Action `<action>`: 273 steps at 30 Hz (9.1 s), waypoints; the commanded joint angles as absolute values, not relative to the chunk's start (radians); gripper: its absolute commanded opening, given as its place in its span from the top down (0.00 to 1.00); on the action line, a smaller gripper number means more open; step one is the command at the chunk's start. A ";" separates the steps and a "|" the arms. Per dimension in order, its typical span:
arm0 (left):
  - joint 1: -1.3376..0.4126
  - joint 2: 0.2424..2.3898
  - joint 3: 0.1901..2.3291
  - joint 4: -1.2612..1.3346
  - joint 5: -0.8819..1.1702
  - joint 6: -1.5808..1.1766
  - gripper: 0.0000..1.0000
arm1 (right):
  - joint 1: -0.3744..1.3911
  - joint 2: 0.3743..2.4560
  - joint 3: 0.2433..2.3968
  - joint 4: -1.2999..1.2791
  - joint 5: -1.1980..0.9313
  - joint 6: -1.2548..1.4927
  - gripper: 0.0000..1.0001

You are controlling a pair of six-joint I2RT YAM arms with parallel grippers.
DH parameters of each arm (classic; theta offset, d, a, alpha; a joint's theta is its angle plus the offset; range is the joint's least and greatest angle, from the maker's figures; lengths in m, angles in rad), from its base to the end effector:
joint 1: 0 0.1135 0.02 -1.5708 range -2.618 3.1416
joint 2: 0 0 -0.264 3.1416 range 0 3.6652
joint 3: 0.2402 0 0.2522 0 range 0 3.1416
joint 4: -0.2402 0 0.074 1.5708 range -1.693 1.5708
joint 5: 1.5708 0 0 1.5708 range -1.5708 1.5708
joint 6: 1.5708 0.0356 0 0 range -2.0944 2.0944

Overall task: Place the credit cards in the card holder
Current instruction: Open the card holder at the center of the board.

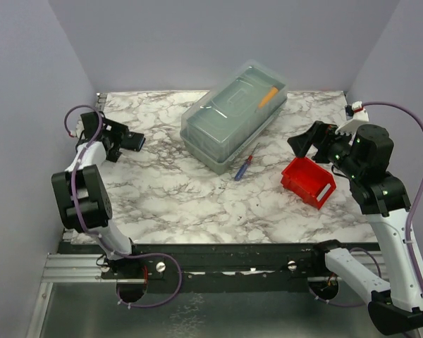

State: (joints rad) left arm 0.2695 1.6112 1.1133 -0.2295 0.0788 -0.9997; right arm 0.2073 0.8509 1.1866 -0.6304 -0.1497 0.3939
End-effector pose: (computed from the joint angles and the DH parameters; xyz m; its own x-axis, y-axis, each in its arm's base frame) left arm 0.3442 0.0922 0.2402 -0.1708 -0.9173 -0.3597 -0.6521 0.3790 -0.6567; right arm 0.1574 0.0385 0.4176 -0.3942 0.3049 -0.8670 -0.2078 0.8894 0.4073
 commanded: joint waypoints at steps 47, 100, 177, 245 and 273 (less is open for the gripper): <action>-0.208 1.781 1.007 -0.679 0.030 -0.887 1.00 | 0.255 1.057 0.880 -0.599 -0.341 0.471 0.00; -0.449 1.421 0.566 -0.288 0.464 -0.826 1.00 | 1.212 1.806 1.220 -0.431 0.475 0.735 0.58; -0.407 1.329 0.615 -0.210 0.588 -0.787 0.31 | 1.183 1.469 1.005 -0.317 0.552 0.728 1.00; -0.475 1.353 0.670 -0.272 0.535 -0.802 0.21 | 1.164 1.385 0.886 -0.243 0.438 0.856 0.99; -0.481 1.369 0.700 -0.188 0.659 -0.875 0.57 | 1.040 1.279 0.577 -0.204 0.356 1.082 0.99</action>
State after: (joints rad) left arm -0.4736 1.3674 0.7094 -0.2218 0.6189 -0.8600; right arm 1.0451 1.2686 0.5865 -0.2249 0.3683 1.0595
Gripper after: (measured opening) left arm 0.461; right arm 0.007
